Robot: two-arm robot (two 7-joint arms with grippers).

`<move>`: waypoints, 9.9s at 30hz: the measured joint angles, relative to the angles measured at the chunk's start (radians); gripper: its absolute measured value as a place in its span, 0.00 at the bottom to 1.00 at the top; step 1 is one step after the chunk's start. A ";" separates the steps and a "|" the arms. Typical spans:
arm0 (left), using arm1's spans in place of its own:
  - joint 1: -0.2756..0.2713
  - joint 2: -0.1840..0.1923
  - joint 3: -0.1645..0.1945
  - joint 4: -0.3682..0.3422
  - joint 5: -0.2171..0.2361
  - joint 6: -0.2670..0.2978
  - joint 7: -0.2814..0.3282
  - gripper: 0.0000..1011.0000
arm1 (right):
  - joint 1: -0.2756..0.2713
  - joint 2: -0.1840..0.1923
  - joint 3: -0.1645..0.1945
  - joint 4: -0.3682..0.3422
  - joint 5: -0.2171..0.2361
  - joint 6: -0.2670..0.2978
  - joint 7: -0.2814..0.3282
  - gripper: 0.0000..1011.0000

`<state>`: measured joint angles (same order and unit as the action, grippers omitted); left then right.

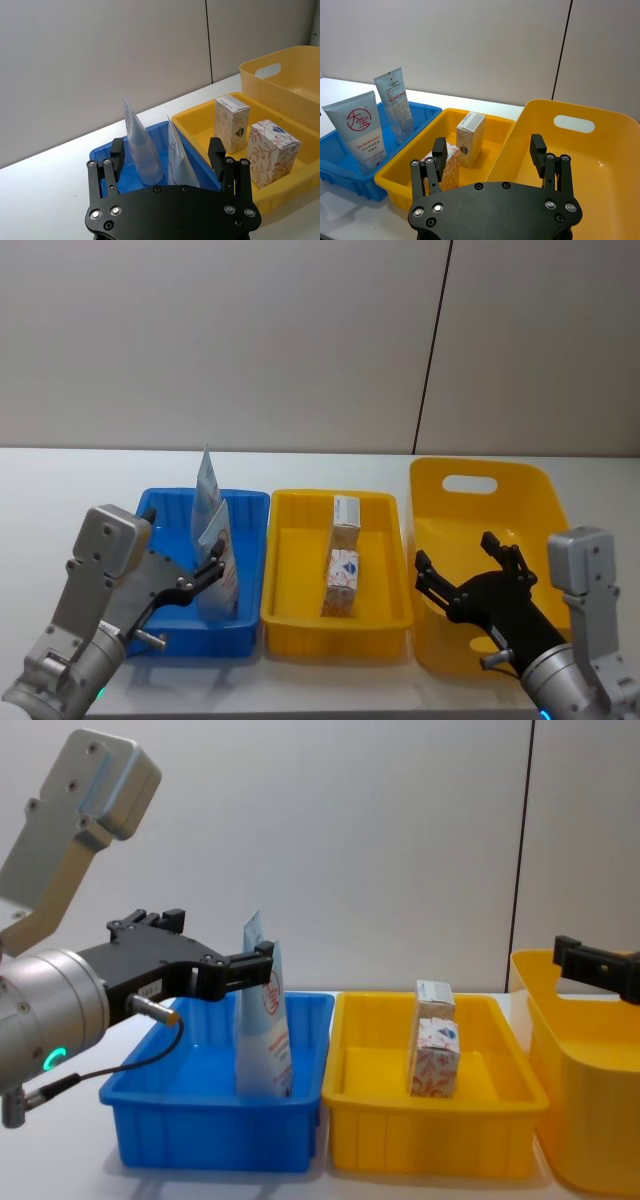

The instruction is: Bimanual collaborative sorting of washing and personal care products

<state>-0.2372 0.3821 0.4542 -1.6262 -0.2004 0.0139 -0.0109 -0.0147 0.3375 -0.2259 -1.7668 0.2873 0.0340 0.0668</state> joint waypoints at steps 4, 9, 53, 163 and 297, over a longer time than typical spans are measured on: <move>0.000 0.000 0.000 0.000 0.000 0.000 0.000 0.99 | 0.000 0.000 0.000 0.000 0.000 0.000 0.000 0.99; 0.000 0.000 0.000 0.000 0.000 0.000 0.000 0.99 | 0.000 0.000 0.000 0.000 0.000 0.000 0.000 0.99; 0.000 0.000 -0.001 0.000 -0.002 0.000 -0.005 0.99 | 0.000 0.000 0.000 0.000 0.000 0.000 0.000 0.99; -0.271 -0.197 -0.037 0.493 -0.183 0.063 -0.316 0.39 | 0.000 0.000 0.000 0.000 0.000 0.000 0.000 0.99; -0.474 -0.166 -0.007 0.402 -0.346 -0.116 -0.785 0.00 | 0.119 0.028 -0.042 -0.067 0.138 0.227 0.149 0.99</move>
<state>-0.7111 0.2162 0.4470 -1.2243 -0.5466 -0.1021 -0.7963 0.1040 0.3650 -0.2675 -1.8343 0.4252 0.2611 0.2157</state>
